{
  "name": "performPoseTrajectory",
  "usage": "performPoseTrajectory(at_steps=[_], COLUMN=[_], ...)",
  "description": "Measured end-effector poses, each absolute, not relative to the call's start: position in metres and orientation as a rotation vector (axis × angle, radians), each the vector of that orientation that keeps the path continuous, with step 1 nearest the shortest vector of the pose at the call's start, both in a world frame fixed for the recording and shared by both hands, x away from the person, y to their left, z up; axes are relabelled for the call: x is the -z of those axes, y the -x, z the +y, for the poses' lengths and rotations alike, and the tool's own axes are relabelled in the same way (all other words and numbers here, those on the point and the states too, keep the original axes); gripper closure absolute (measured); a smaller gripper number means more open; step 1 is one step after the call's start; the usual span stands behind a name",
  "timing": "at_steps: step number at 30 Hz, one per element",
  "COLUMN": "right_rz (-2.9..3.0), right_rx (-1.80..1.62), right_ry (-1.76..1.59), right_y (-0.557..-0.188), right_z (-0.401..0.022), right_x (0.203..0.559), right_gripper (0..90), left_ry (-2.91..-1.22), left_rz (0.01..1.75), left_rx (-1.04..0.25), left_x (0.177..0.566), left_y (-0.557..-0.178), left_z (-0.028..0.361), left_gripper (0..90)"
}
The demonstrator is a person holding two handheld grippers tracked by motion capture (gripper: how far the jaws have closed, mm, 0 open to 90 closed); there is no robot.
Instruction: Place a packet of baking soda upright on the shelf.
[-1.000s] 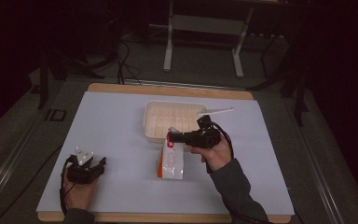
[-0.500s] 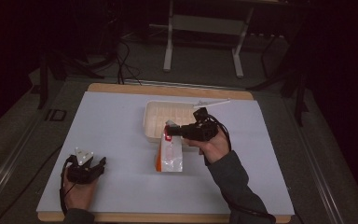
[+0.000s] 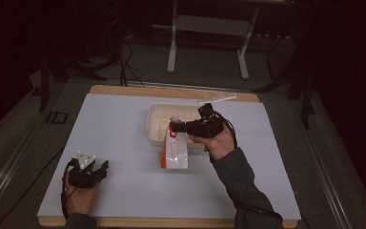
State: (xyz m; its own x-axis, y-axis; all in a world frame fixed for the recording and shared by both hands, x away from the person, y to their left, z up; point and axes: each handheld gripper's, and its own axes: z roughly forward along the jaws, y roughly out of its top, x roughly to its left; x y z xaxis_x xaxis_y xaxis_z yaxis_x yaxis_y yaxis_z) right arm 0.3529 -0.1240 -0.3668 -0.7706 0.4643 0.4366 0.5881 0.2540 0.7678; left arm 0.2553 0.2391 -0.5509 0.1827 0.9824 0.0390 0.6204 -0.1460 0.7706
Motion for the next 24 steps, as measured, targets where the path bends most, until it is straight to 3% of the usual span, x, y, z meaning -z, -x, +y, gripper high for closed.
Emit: performPoseTrajectory(at_steps=[24], right_rz=[-2.433], right_rx=[1.577], right_ry=[0.992], right_y=[-0.37], right_z=[-0.107], right_x=[0.355], right_gripper=[90.0], left_ry=[-1.832], left_rz=[1.501], left_rx=[-0.753], left_x=[0.55], left_y=[-0.254], left_z=[0.24], left_gripper=[49.0])
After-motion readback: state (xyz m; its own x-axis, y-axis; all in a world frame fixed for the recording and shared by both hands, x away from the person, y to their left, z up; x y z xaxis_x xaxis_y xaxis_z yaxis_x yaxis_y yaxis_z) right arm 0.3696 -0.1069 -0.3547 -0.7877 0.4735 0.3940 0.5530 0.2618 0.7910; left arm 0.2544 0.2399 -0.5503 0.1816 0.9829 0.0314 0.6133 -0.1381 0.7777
